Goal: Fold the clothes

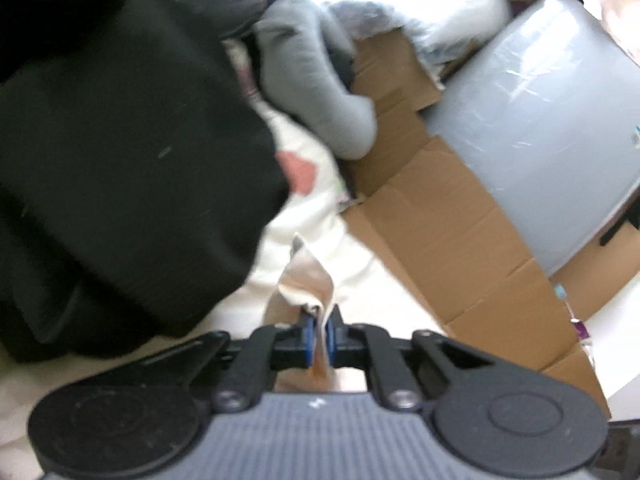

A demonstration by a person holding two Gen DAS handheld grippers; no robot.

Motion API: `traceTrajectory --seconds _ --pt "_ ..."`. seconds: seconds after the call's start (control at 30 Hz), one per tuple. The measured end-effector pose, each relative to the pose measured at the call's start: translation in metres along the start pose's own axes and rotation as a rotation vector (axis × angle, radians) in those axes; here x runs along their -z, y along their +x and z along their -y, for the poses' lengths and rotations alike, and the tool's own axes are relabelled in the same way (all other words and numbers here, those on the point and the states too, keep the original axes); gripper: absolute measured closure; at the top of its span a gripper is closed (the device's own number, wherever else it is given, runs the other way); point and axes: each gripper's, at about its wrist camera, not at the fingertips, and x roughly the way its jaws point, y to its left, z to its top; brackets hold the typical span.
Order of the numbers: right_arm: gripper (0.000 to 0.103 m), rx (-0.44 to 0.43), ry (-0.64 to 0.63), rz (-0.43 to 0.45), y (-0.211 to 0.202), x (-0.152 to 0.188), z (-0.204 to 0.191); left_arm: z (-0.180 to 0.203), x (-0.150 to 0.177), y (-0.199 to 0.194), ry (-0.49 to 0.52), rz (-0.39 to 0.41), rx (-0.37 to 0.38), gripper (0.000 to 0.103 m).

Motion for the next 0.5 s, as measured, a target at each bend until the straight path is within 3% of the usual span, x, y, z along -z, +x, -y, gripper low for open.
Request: traceTrajectory --seconds 0.17,0.4,0.5 --pt "0.053 0.006 0.005 0.012 -0.004 -0.002 0.003 0.033 -0.007 0.01 0.092 -0.049 0.059 0.097" --pt "0.053 -0.047 0.016 0.006 0.0 0.003 0.001 0.059 0.008 0.04 0.224 -0.166 0.069 0.096" --pt "0.053 -0.061 0.034 0.003 0.005 0.006 0.001 0.067 0.02 0.054 0.278 -0.225 0.066 0.085"
